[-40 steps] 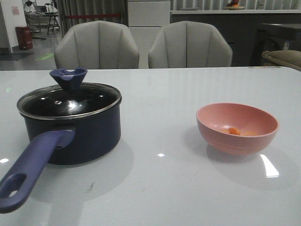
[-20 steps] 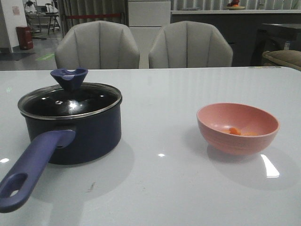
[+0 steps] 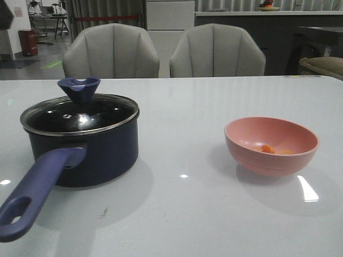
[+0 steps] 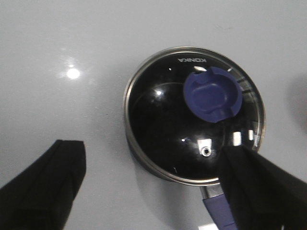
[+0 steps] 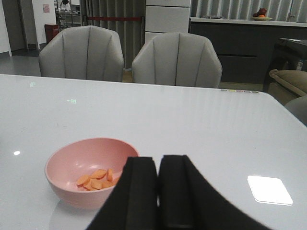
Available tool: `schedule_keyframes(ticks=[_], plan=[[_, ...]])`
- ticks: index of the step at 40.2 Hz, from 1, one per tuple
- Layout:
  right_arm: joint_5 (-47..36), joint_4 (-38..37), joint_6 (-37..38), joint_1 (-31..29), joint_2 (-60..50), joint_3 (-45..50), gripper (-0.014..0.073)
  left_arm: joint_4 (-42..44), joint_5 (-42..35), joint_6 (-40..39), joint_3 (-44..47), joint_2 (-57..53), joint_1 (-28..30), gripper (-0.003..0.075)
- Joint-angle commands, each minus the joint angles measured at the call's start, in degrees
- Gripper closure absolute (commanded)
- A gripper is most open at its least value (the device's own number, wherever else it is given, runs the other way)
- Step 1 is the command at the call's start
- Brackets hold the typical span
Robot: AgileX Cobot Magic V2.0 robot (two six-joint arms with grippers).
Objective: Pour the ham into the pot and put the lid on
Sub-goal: 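Lower the left gripper onto the purple lid knob and grasp it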
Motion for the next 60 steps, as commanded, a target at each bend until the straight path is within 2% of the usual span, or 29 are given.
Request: schedule_keyframes(ticks=[1,8,15,26,36,55,58,60], plan=[[-4.83,-0.11,-0.44,-0.24,-1.12,-0.24,0.0444,0.16,-1.27,-3.87,-5.12,3.13,-2.69,0.0115],[-4.83,-0.11,-0.44,-0.24,-1.12,-0.24,0.0444,5.14,-0.18,-11.23,-11.57,10.16,-7.15,0.0115],[-4.83,-0.11,-0.44,-0.24,-1.12,-0.24,0.0444,13.57,5.32,-18.84,-19.52,17.3,-11.52,0.0115],[-4.83,-0.11,-0.44,-0.24,-1.12,-0.24,0.0444,14.79,11.07,-20.9,-27.68,25.36,-14.61,0.0115],[-4.83,-0.11,-0.44,-0.24,-1.12,-0.24,0.0444,16.07,12.01,-24.31,-28.21,27.27,-14.61,0.0115],[-4.84,-0.11,-0.44,-0.24,-1.17,-0.24,0.0444,15.53,12.04,-25.77,-28.21,30.95,-14.61,0.0118],[-4.84,-0.11,-0.44,-0.24,-1.17,-0.24,0.0444,15.52,11.91,-25.77,-28.21,30.95,-14.61,0.0141],[-4.84,-0.11,-0.44,-0.24,-1.17,-0.24,0.0444,15.52,11.91,-25.77,-28.21,30.95,-14.61,0.0187]])
